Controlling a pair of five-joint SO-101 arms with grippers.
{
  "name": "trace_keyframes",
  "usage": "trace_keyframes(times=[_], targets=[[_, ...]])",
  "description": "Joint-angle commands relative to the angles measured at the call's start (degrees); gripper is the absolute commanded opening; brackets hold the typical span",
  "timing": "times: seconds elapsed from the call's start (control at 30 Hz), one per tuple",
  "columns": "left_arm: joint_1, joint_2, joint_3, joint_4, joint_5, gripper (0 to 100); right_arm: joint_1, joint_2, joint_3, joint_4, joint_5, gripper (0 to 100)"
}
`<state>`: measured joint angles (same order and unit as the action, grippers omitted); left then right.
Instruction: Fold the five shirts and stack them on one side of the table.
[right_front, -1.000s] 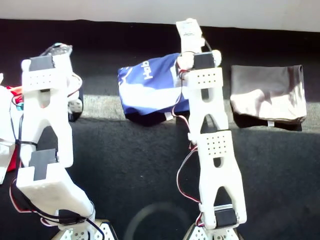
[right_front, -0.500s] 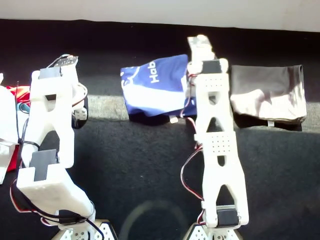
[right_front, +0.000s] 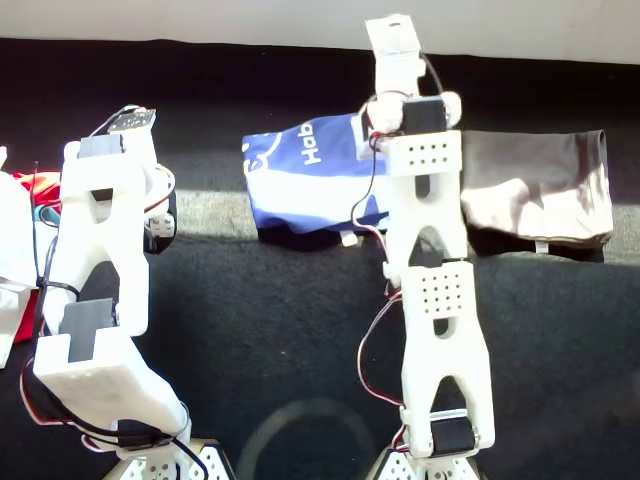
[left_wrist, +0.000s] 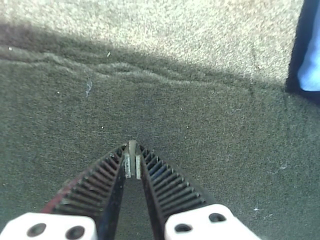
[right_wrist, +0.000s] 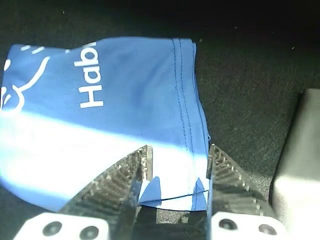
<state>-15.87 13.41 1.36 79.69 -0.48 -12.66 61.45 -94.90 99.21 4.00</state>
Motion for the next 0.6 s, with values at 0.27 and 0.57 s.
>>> trace_keyframes(times=[0.27,0.57], targets=[[0.4,-3.0,0.0,-0.4,0.1,1,-0.4,3.9,6.1,-10.4,-15.5,36.5],[-1.3,-2.9,0.0,-0.5,0.0,1,-2.0,8.0,13.1,-12.5,-15.2,36.5]])
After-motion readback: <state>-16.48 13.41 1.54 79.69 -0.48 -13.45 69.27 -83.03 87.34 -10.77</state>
